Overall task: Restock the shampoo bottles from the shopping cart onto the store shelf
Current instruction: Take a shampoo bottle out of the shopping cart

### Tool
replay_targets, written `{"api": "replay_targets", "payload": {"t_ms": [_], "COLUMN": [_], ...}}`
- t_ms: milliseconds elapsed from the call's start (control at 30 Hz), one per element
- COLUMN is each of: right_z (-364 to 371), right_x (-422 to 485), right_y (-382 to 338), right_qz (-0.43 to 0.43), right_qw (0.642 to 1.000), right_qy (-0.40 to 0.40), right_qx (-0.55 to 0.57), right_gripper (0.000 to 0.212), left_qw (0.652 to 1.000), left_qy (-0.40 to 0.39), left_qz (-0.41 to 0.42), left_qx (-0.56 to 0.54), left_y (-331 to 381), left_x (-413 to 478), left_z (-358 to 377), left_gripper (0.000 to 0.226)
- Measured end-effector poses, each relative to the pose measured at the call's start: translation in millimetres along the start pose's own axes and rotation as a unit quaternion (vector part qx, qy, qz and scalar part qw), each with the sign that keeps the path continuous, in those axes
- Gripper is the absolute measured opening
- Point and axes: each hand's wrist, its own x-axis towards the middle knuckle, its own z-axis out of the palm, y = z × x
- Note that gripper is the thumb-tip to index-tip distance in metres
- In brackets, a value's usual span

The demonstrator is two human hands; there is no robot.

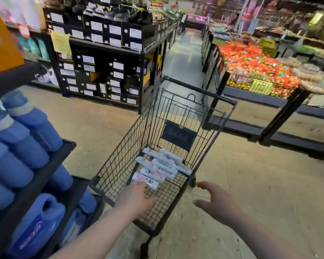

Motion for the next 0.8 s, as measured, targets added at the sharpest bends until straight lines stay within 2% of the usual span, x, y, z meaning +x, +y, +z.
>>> {"api": "replay_targets", "payload": {"t_ms": [100,267,400,533,800], "right_z": [0,13,38,68,156], "right_x": [63,182,270,353,489], "right_y": [-8,-22,-25,-18,9], "right_qz": [-0.013,-0.059,-0.091,-0.121,-0.138], "right_qw": [0.999,0.99,0.972,0.948,0.929], "right_qy": [-0.042,-0.113,-0.179,-0.246,-0.296], "right_qx": [-0.021,-0.065,-0.123,-0.161,-0.174], "right_gripper": [0.055,0.049,0.044,0.043,0.043], "left_qw": [0.999,0.991,0.977,0.958,0.938], "left_qy": [-0.013,-0.015,-0.015,-0.021,0.008], "left_qz": [-0.031,-0.128,-0.21,-0.28,-0.332], "left_qx": [-0.005,-0.027,-0.014,-0.054,-0.103], "left_y": [-12,-36,-46,-41,-42], "left_x": [34,78,114,157,253], "left_z": [1,7,22,49,95], "left_gripper": [0.056,0.062,0.061,0.065,0.066]}}
